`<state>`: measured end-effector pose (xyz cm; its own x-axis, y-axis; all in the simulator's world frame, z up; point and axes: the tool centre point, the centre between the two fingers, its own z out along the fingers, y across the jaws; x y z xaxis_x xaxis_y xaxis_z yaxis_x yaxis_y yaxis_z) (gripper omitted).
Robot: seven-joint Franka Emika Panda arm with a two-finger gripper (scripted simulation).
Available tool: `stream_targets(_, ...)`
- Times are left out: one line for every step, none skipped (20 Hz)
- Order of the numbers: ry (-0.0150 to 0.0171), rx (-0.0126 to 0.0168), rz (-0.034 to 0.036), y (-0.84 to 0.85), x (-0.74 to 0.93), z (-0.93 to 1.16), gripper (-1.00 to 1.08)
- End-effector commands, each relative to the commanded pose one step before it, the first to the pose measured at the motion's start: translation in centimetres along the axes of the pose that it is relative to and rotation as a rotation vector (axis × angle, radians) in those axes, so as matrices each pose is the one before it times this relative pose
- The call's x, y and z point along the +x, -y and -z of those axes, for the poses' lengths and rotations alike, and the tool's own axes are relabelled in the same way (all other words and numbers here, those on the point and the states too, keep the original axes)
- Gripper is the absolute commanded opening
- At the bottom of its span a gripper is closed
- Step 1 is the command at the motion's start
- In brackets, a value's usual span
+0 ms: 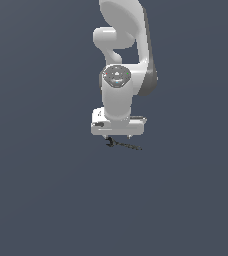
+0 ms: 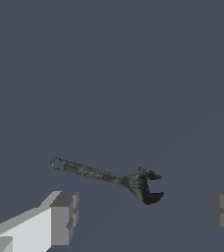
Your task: Pick up the object and move it to a goal position.
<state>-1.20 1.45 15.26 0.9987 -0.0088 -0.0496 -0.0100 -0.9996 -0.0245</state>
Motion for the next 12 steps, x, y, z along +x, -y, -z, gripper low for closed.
stream_targets(0.0,0.0,0.0,-0.001,0.0,0.0,1.0)
stream_targets(0.0,0.0,0.0,0.051,0.018,-0.018,1.0)
stream_targets(-0.00143,0.00179,-0.00154,0.025,0.03,0.037,1.0)
stream_targets(-0.00173,0.00221,-0.00188,0.088,0.058,0.024,1.0)
stream_targets(-0.00235,0.00302,-0.00252,0.125,0.079,0.031,1.0)
stream_targets(-0.00297,0.00384,-0.00313,0.158,0.1,0.039,1.0)
stream_targets(-0.00344,0.00446,-0.00348,0.183,0.114,0.044,1.0)
stream_targets(-0.00296,0.00385,-0.0028,0.156,0.097,0.037,1.0)
stream_targets(-0.00221,0.00288,-0.00188,0.12,0.072,0.025,1.0)
stream_targets(-0.00154,0.00198,-0.00105,0.08,0.048,0.016,1.0)
stream_targets(-0.00073,0.00091,-0.00024,0.047,0.026,0.0,1.0)
stream_targets(0.0,0.0,0.0,-0.01,0.006,-0.01,1.0)
